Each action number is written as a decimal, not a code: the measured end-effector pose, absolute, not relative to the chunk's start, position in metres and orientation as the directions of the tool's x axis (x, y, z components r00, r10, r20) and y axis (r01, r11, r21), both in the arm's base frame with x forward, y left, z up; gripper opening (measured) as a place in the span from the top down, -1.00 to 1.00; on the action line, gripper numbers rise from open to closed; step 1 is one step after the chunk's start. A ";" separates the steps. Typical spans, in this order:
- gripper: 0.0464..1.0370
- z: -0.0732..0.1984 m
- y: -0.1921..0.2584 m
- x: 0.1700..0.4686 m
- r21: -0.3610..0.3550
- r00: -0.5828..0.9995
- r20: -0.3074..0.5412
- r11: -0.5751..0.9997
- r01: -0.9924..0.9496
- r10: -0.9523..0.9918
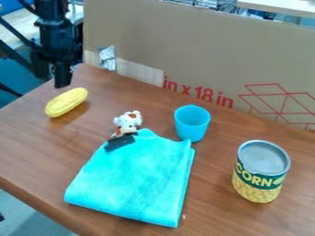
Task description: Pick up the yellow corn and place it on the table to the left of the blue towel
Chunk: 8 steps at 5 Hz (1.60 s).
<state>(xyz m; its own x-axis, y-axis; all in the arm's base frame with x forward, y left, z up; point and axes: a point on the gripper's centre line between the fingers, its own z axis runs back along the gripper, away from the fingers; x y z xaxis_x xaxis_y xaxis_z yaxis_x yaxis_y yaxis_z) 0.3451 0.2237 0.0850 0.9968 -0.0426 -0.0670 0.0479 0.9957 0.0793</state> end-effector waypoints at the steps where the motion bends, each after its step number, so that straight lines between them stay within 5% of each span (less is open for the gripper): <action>1: -0.93 0.065 0.210 0.347 0.037 0.997 -0.036 0.997 0.071 -0.069; 3: -0.93 0.055 0.200 0.352 -0.020 0.996 0.053 0.998 0.066 -0.065; 5: -0.93 0.058 0.207 0.351 -0.010 0.999 0.025 0.999 0.038 -0.038; 6: -0.79 0.048 0.208 0.349 -0.033 1.000 0.007 0.999 -0.018 0.018; 7: -0.34 0.045 0.211 0.349 -0.035 0.996 0.027 0.996 -0.085 0.086; 8: -0.25 0.044 0.211 0.349 -0.058 0.992 0.045 0.991 -0.117 0.120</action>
